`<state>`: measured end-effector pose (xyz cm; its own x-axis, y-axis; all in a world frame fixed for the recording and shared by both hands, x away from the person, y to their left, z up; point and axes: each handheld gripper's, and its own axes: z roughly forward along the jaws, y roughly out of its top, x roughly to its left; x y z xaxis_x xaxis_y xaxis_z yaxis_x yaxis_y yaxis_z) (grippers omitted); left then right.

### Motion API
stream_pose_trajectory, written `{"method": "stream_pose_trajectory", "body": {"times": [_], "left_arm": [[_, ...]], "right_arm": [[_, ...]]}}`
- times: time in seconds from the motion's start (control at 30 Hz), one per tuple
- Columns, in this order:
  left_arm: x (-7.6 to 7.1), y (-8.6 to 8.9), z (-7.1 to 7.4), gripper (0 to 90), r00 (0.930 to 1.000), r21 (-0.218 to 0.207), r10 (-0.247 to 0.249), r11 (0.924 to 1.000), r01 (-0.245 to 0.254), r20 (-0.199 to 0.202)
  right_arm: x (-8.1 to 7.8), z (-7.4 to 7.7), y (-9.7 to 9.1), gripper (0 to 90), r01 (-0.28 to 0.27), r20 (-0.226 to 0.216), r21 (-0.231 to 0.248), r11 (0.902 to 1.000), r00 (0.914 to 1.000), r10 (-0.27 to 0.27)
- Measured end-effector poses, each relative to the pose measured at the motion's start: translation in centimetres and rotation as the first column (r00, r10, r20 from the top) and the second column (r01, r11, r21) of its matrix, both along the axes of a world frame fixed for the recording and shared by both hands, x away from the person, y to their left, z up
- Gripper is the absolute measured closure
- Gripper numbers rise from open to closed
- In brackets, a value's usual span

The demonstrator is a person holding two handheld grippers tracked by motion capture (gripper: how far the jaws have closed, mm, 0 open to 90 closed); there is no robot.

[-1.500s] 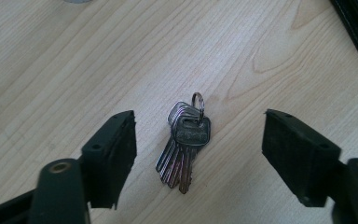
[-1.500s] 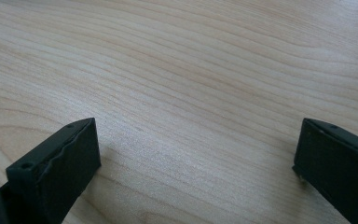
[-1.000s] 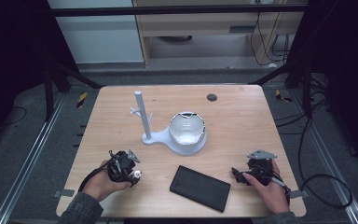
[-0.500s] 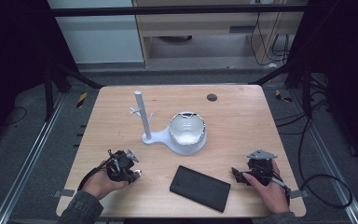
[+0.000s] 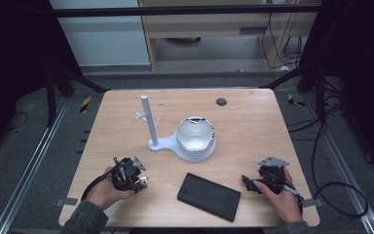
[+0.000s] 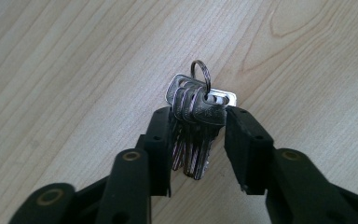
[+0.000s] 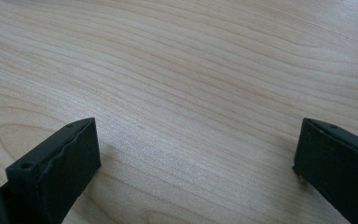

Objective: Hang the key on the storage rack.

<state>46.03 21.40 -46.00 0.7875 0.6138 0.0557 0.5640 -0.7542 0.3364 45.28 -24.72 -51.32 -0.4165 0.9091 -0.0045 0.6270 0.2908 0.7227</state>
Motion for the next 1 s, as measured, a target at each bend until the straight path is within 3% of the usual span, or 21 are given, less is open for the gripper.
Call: {"method": "stream_pose_trajectory", "body": {"times": [0.23, 0.4, 0.5, 0.63, 1.0], "left_arm": [[0.09, 0.16, -0.60, 56.4, 0.9996, 0.019, -0.016, 0.9997, 0.017, -0.024], [0.33, 0.22, -0.69, 63.7, 0.9987, -0.007, -0.011, 0.9999, 0.010, -0.050], [0.52, 0.31, -0.64, 76.5, 0.9984, -0.010, -0.002, 1.0000, 0.002, -0.057], [0.58, 0.20, -0.61, 82.4, 0.9983, -0.016, -0.001, 0.9999, 0.000, -0.058], [0.16, 0.37, -0.34, 83.1, 0.9986, -0.013, 0.025, 0.9996, -0.026, -0.046]], "right_arm": [[-0.01, 0.00, 0.02, 0.4, -0.002, 0.000, 0.000, 1.0000, 1.0000, 0.002], [-0.02, 0.00, 0.03, 0.4, -0.002, 0.000, 0.000, 1.0000, 1.0000, 0.002], [-0.03, 0.00, 0.05, 0.4, -0.002, -0.001, 0.001, 1.0000, 1.0000, 0.002], [-0.04, 0.01, 0.06, 0.4, -0.003, -0.002, 0.002, 1.0000, 1.0000, 0.003], [-0.04, 0.01, 0.08, 0.4, -0.004, -0.002, 0.002, 1.0000, 1.0000, 0.004]]}}
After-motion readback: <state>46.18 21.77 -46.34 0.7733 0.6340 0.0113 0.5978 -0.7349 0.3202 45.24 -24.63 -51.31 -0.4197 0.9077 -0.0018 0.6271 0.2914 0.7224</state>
